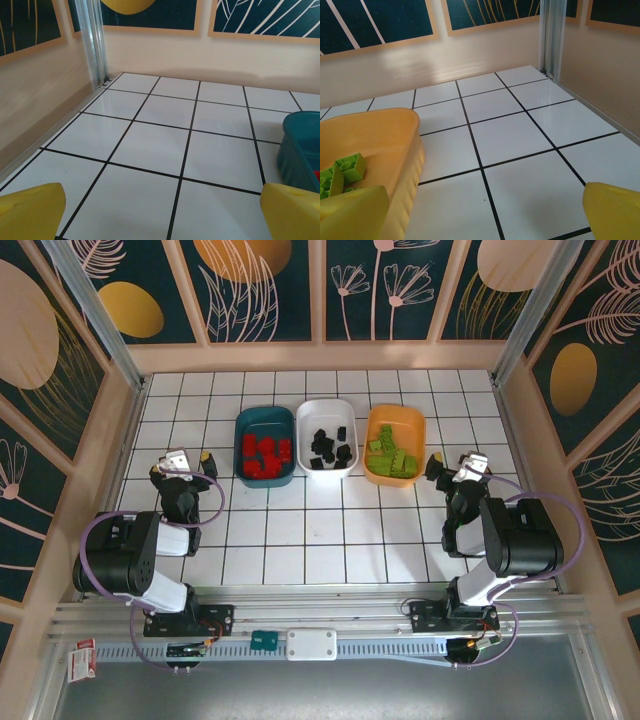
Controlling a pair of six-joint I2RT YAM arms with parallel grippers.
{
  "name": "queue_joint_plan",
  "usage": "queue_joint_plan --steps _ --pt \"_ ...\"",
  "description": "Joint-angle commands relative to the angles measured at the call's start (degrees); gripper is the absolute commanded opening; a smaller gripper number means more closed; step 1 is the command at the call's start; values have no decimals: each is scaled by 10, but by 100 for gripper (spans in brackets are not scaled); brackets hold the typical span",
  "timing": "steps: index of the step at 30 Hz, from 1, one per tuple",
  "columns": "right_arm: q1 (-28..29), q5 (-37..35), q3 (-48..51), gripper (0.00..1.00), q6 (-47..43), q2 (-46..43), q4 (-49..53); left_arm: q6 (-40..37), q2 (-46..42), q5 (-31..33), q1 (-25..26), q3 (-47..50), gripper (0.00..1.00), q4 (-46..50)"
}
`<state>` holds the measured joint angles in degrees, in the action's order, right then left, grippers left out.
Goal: Sort the legos into containers by color
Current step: Reset both arms
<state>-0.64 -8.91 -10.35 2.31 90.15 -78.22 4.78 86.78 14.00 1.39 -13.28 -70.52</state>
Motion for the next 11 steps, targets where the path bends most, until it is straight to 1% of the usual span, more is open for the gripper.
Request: queue_joint_plan --steps 1,11 --pt "2 -8 -1 99 7 -1 -26 12 2 3 -3 2 99 -32" --pt "2 -8 0 99 6 -1 -26 12 1 3 -3 4 99 -34"
